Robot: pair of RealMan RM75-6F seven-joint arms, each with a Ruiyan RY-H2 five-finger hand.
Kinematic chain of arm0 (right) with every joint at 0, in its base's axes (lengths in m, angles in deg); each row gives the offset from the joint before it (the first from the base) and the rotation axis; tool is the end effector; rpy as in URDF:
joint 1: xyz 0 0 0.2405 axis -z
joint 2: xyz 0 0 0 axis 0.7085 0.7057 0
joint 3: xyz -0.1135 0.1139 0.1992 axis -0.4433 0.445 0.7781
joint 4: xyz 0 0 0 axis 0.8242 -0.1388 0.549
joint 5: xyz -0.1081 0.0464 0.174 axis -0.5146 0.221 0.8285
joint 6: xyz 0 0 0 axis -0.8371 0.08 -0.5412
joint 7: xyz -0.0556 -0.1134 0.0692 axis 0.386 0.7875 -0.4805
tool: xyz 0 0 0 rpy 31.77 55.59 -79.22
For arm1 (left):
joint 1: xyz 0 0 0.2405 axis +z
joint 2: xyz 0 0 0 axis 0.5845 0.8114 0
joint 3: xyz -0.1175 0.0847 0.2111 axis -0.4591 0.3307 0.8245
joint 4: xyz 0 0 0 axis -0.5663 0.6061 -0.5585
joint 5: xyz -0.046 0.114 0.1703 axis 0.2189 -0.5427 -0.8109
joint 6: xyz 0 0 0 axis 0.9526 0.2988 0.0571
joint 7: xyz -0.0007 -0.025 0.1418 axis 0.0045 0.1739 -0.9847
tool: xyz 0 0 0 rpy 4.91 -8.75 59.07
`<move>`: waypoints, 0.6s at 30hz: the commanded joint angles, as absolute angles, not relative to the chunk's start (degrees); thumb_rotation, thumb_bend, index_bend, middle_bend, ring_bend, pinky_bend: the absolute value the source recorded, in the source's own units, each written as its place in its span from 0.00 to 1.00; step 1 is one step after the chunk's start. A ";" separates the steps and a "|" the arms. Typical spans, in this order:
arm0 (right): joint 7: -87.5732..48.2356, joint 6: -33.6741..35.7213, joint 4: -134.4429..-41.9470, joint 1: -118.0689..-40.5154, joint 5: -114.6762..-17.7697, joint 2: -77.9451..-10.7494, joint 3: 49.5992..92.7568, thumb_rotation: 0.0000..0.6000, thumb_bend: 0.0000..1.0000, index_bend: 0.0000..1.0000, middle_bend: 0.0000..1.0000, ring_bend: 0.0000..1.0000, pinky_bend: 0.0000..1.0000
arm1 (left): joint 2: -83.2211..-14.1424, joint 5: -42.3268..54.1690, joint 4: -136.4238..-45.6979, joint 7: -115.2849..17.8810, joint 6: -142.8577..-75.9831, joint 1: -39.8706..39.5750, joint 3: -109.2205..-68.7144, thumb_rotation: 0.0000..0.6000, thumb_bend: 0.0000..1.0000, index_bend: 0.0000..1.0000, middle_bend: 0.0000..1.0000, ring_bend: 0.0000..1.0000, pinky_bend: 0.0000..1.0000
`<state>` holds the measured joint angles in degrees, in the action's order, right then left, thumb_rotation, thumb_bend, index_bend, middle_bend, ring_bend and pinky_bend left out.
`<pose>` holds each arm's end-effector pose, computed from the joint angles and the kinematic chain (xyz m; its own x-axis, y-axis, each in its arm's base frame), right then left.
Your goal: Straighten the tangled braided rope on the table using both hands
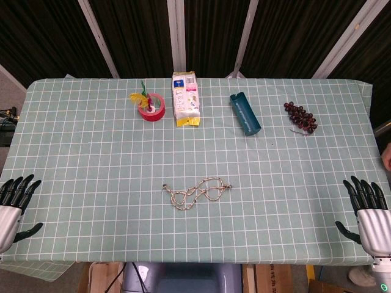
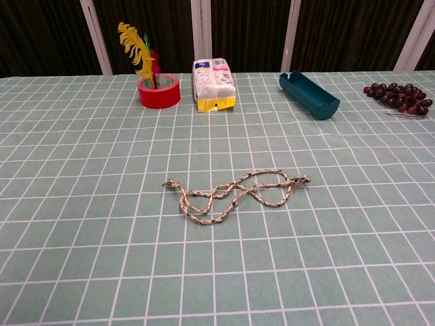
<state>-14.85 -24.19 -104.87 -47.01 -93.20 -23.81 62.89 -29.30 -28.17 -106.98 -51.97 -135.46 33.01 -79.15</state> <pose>-0.3143 -0.1617 0.1724 0.4936 0.0362 0.8690 -0.8689 -0.0236 0.4945 -0.3101 0.1527 0.1589 0.5212 -0.0084 0.8534 0.8452 -0.1334 -0.5175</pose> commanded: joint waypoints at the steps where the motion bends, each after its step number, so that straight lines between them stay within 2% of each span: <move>1: -14.89 -24.15 -104.94 -47.00 -93.36 -23.74 62.82 1.00 0.21 0.00 0.00 0.00 0.00 | -29.30 -28.17 -106.98 -51.96 -135.47 33.02 -79.15 1.00 0.00 0.00 0.00 0.00 0.00; 18: -19.63 -22.58 -107.95 -49.63 -97.93 -23.53 62.49 1.00 0.21 0.00 0.00 0.00 0.00 | -29.21 -27.72 -106.77 -51.59 -135.73 33.14 -79.42 1.00 0.00 0.00 0.00 0.00 0.00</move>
<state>-19.07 -23.06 -107.36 -49.12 -97.62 -23.44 62.36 -29.21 -27.72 -106.78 -51.59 -135.73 33.14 -79.41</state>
